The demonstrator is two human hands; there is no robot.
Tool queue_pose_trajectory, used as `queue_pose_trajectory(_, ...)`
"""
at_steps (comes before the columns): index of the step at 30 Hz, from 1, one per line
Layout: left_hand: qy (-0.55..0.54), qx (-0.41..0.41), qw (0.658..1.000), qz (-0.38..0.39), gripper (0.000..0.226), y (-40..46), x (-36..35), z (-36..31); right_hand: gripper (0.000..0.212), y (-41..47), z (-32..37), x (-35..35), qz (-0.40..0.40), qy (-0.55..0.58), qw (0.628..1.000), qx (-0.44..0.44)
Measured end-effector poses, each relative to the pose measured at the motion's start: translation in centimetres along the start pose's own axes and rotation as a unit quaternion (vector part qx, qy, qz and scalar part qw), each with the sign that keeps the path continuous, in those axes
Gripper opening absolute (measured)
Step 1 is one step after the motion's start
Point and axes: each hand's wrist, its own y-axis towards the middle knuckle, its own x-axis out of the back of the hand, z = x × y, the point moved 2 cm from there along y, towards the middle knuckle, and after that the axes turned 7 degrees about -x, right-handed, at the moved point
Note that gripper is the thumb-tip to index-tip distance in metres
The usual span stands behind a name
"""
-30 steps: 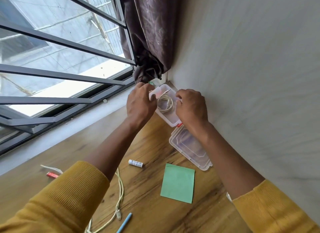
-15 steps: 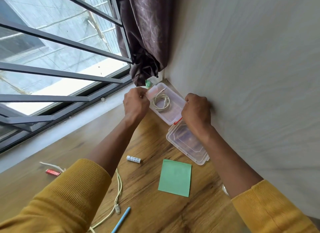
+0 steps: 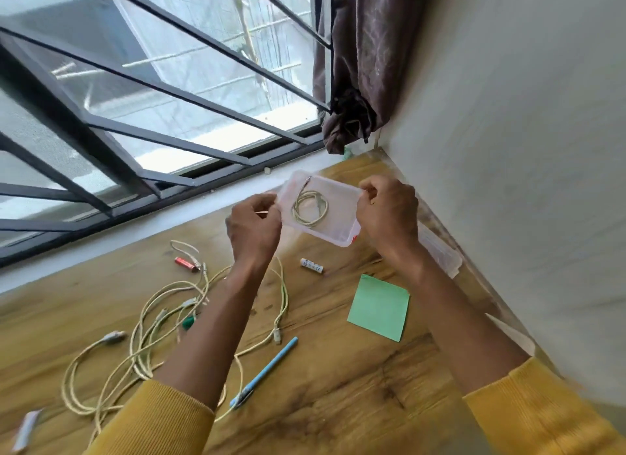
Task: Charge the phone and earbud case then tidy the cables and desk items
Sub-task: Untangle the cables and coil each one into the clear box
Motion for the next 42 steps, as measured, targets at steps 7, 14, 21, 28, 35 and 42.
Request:
queue_pose_trajectory(7, -0.024, 0.063, 0.993, -0.097, 0.020, -6.9, 9.6, 4.7, 0.033, -7.3, 4.8, -2.8, 0.082, 0.044, 0.994, 0.055)
queue_pose_trajectory(14, -0.041, 0.110, 0.986, -0.118, 0.019, -12.9, 18.7, 8.7, 0.040, -15.4, 10.6, -5.9, 0.139, 0.094, 0.982, 0.086)
queue_pose_trajectory(21, -0.062, 0.143, 0.976, -0.151, 0.016, -16.9, 28.7, 13.2, 0.039, -22.8, 16.7, -9.7, 0.181, 0.138, 0.967, 0.113)
queue_pose_trajectory(28, -0.012, 0.171, 0.967, -0.189, 0.007, -21.3, 38.0, 18.9, 0.036, -31.2, 21.4, -14.0, 0.256, 0.150, 0.945, 0.137)
queue_pose_trajectory(35, 0.039, 0.209, 0.967, -0.143, 0.006, -25.1, 44.1, 24.8, 0.033, -37.7, 23.1, -17.9, 0.343, 0.115, 0.923, 0.131)
queue_pose_trajectory(42, 0.041, 0.223, 0.969, -0.100, 0.005, -27.2, 47.5, 28.1, 0.025, -40.8, 23.3, -20.5, 0.377, 0.067, 0.913, 0.141)
